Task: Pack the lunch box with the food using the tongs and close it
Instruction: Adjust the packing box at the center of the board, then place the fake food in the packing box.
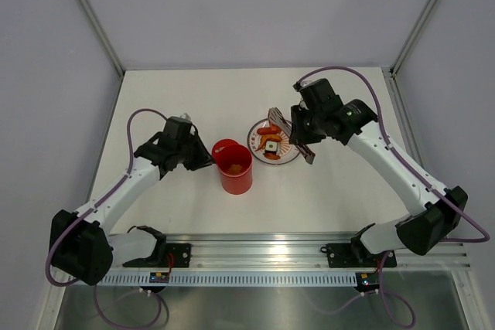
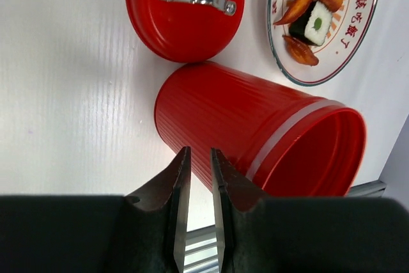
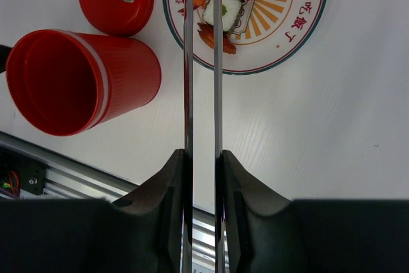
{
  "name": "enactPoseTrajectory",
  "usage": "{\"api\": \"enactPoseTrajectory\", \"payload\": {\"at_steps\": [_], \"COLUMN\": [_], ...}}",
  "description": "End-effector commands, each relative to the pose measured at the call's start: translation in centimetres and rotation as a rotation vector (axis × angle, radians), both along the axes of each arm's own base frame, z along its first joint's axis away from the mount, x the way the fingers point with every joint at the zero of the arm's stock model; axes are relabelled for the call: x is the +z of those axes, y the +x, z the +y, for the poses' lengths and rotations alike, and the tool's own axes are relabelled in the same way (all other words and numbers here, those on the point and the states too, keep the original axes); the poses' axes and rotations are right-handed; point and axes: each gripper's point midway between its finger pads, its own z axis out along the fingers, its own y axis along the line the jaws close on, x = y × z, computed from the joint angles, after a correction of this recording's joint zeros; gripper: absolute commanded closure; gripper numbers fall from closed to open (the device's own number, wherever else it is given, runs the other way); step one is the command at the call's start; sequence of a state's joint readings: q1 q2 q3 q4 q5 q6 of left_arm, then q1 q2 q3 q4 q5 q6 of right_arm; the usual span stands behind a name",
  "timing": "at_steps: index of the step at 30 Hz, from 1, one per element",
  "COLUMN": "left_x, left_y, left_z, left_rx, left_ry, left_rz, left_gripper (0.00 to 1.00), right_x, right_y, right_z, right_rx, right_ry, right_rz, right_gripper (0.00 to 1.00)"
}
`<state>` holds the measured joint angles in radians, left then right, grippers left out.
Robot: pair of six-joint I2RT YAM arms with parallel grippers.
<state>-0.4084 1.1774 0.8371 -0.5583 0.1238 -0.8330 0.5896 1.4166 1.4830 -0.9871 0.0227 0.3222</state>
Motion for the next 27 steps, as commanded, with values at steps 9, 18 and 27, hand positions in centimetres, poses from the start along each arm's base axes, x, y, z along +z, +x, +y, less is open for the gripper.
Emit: {"api": "enactPoseTrajectory", "payload": {"at_steps": [9, 18, 27], "left_x": [1.0, 1.0, 0.7], "left_y": [1.4, 1.6, 1.5], "left_z": [4.2, 4.1, 4.2], "left_rx": [0.042, 0.047, 0.051], "left_ry": [0.104, 0.081, 0.088], "left_rz": [-0.024, -0.02, -0.014], "left_gripper": [0.79, 0.79, 0.79], "right_x": [6.5, 6.8, 4.4], "right_y": [-3.9, -8.2, -10.5], "right_z": [4.2, 5.9, 5.9], "right_rx": [0.209, 0.392, 0.455], "right_ry": [0.153, 0.201, 0.196], "right_rz": [-0.107, -0.11, -0.011], "right_gripper": [1.0, 1.0, 1.0]}}
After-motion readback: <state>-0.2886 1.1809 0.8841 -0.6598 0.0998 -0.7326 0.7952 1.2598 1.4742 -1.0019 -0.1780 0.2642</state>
